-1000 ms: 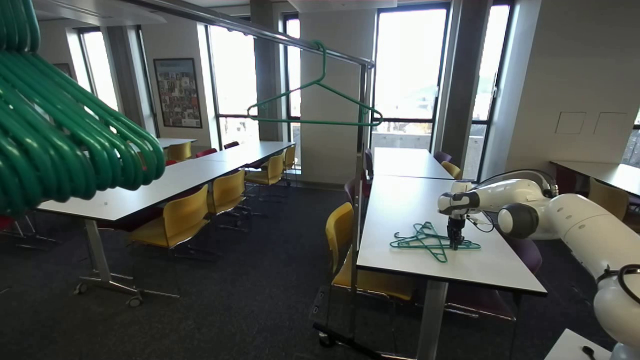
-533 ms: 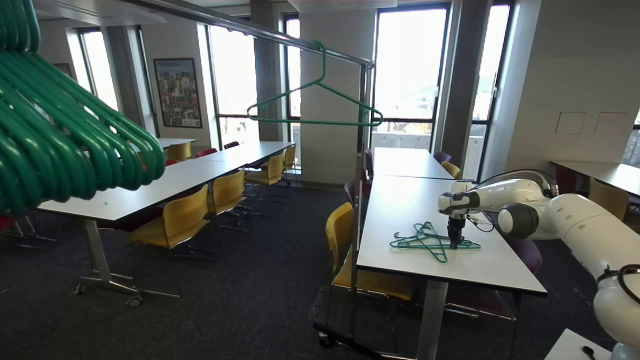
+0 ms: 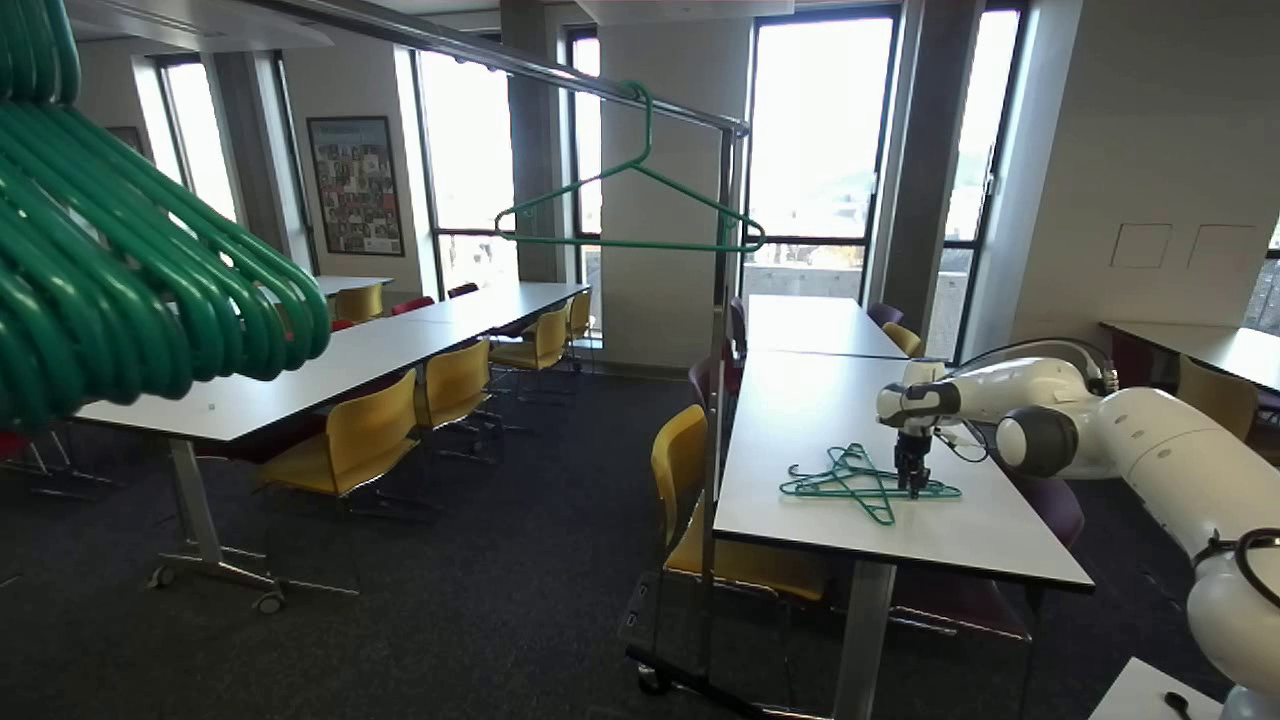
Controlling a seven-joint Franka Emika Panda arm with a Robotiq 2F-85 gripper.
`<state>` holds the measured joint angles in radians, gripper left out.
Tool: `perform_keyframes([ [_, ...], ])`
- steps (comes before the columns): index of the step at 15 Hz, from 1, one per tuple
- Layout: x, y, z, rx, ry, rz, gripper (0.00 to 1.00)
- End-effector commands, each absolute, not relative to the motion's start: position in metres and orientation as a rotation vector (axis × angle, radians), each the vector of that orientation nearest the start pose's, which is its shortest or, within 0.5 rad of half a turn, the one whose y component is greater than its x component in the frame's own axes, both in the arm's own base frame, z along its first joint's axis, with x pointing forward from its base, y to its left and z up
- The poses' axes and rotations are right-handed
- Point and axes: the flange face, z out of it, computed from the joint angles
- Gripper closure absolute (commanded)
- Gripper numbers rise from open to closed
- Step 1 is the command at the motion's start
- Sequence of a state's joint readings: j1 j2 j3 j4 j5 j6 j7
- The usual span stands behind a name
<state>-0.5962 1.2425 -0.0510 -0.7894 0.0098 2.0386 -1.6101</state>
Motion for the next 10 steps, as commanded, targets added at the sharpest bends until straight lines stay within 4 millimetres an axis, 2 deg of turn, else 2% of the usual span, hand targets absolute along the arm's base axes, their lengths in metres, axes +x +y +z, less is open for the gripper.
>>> perform_keyframes([
  [1, 0.645, -0.470, 0.170, -2.769, -1.550, 0.056, 0.72],
  [4, 0.645, -0.471, 0.170, -2.769, -1.551, 0.053, 0.95],
  [5, 0.645, -0.471, 0.170, -2.768, -1.551, 0.052, 1.00],
  [10, 0.648, -0.472, 0.184, -2.793, -1.598, 0.024, 0.98],
])
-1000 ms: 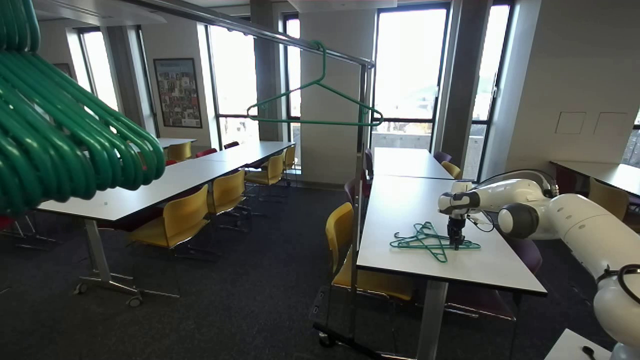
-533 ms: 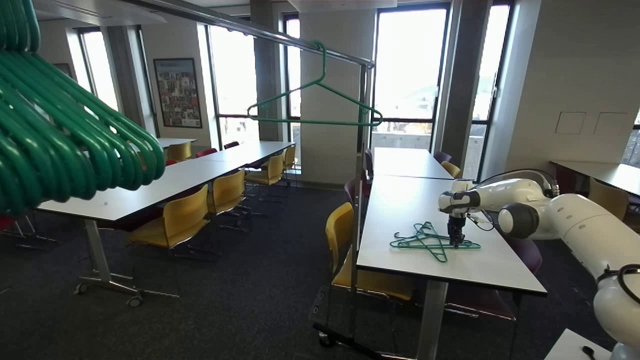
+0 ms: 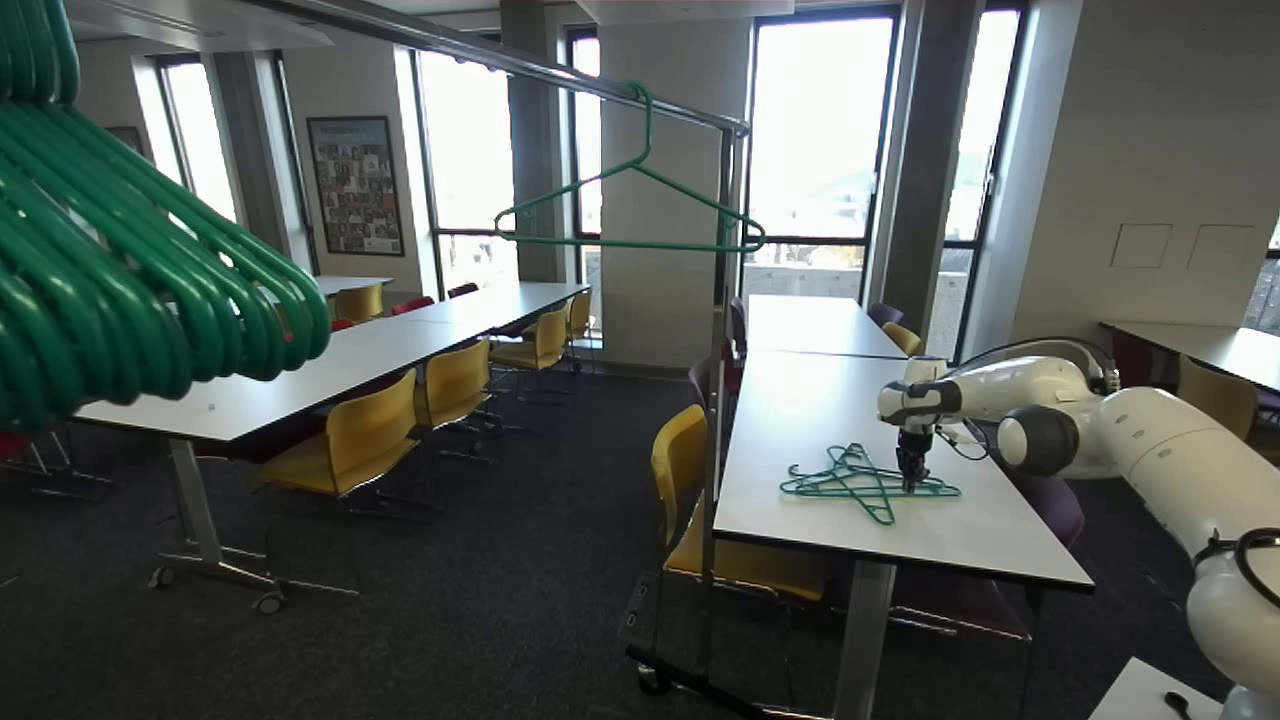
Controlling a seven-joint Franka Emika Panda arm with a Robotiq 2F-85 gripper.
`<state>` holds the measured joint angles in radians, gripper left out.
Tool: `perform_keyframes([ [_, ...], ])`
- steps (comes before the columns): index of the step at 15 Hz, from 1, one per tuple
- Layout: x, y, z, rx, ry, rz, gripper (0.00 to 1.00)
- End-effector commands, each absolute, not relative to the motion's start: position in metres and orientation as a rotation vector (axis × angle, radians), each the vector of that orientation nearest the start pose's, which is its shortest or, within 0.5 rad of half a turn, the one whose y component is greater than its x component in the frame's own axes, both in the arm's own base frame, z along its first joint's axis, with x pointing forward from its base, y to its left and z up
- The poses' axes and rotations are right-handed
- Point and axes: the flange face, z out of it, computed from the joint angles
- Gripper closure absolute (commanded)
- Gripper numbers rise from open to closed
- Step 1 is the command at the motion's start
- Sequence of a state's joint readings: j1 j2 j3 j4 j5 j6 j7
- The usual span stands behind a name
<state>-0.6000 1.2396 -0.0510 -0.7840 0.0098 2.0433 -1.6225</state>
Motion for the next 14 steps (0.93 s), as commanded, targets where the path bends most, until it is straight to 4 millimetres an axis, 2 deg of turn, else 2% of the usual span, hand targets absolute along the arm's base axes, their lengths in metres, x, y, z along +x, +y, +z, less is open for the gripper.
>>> perform_keyframes([
  [1, 0.650, -0.472, 0.189, -2.817, -1.619, 0.016, 0.98],
  [6, 0.663, -0.473, 0.219, -2.989, -1.733, -0.099, 0.98],
  [8, 0.660, -0.468, 0.227, -3.020, -1.802, -0.094, 0.98],
  [14, 0.643, -0.422, 0.208, -2.614, -2.075, -0.029, 0.98],
])
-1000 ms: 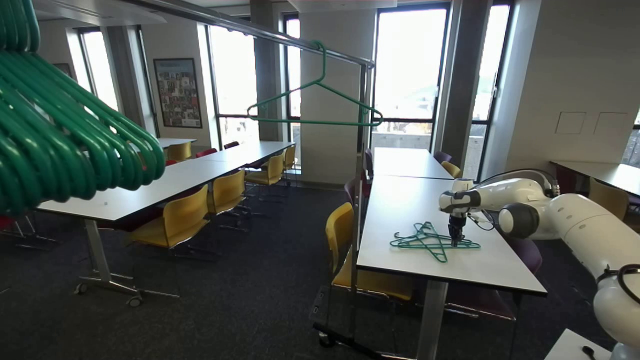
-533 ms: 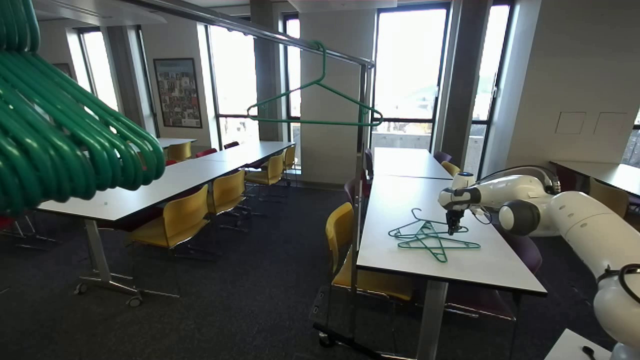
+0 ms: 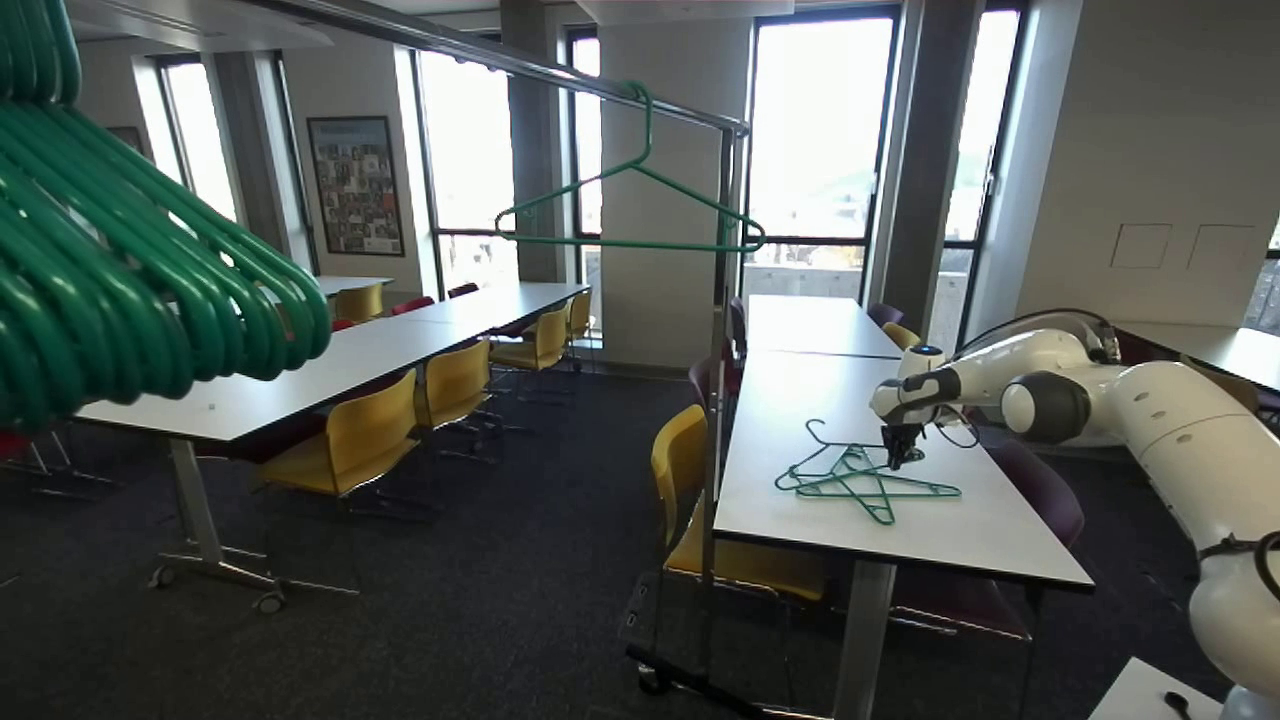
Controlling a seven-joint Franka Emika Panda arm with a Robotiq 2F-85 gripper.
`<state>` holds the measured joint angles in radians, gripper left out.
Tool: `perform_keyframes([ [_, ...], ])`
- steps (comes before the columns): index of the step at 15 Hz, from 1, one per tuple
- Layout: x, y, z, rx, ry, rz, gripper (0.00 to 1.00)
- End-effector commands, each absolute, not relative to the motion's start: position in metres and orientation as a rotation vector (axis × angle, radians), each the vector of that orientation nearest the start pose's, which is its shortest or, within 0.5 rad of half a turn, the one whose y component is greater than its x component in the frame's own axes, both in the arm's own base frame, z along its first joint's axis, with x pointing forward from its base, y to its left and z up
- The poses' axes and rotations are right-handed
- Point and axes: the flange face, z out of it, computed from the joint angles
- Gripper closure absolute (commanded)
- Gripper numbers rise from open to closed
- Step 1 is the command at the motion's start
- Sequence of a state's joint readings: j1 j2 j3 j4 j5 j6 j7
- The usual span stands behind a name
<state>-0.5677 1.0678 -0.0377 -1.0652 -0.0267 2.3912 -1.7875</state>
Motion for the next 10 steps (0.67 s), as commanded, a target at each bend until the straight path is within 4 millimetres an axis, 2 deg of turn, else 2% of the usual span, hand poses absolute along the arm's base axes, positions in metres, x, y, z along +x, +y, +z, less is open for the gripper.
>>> perform_keyframes([
  [1, 0.639, -0.417, 0.206, -2.584, -2.104, -0.017, 0.98],
  [5, 0.623, -0.397, 0.211, -2.526, -2.167, -0.008, 0.98],
  [10, 0.604, -0.373, 0.246, -2.551, -2.225, -0.115, 0.98],
])
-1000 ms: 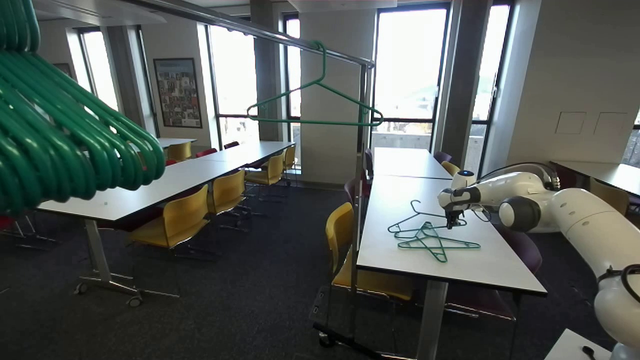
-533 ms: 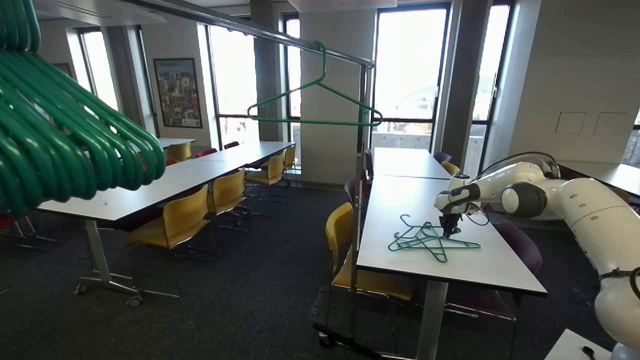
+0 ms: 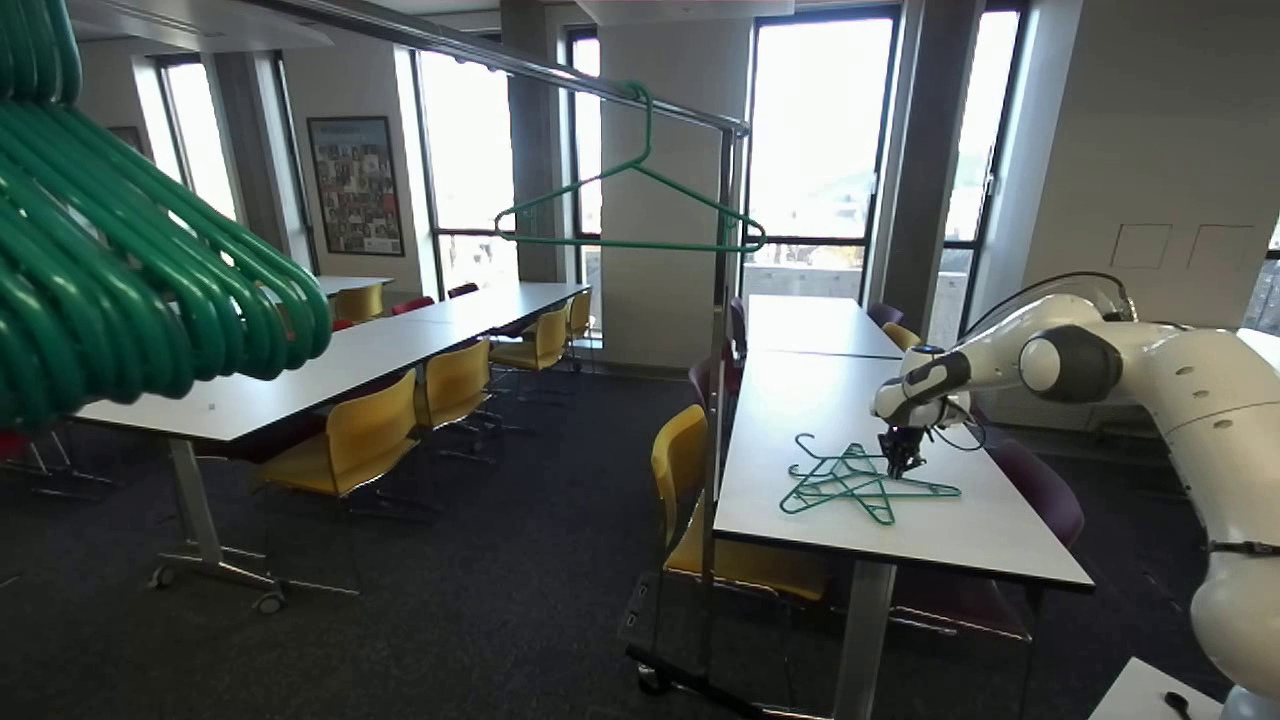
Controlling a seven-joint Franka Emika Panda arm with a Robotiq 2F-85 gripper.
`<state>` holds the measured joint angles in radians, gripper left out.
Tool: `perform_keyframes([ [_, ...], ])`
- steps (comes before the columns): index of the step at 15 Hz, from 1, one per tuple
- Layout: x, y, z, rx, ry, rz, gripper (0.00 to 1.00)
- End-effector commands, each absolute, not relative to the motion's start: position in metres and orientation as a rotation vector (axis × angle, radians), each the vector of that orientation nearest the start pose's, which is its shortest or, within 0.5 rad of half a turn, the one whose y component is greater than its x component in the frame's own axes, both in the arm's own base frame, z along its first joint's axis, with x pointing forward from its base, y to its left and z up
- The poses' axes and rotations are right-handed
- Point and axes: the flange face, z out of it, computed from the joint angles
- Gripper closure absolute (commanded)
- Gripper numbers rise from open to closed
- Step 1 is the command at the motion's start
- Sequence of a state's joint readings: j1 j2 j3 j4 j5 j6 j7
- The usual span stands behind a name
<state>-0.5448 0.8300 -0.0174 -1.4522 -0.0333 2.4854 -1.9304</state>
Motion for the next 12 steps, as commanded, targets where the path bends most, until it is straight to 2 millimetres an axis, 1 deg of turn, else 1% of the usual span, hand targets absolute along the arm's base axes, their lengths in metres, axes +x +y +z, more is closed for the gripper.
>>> perform_keyframes([
  [1, 0.600, -0.370, 0.255, -2.565, -2.238, -0.138, 0.98],
  [4, 0.584, -0.355, 0.283, -2.598, -2.276, -0.200, 0.98],
  [6, 0.572, -0.343, 0.303, -2.649, -2.279, -0.256, 0.98],
  [8, 0.560, -0.332, 0.322, -2.731, -2.274, -0.335, 0.98],
  [11, 0.535, -0.313, 0.350, -2.910, -2.260, -0.512, 0.98],
  [12, 0.527, -0.303, 0.363, -2.966, -2.253, -0.573, 0.98],
])
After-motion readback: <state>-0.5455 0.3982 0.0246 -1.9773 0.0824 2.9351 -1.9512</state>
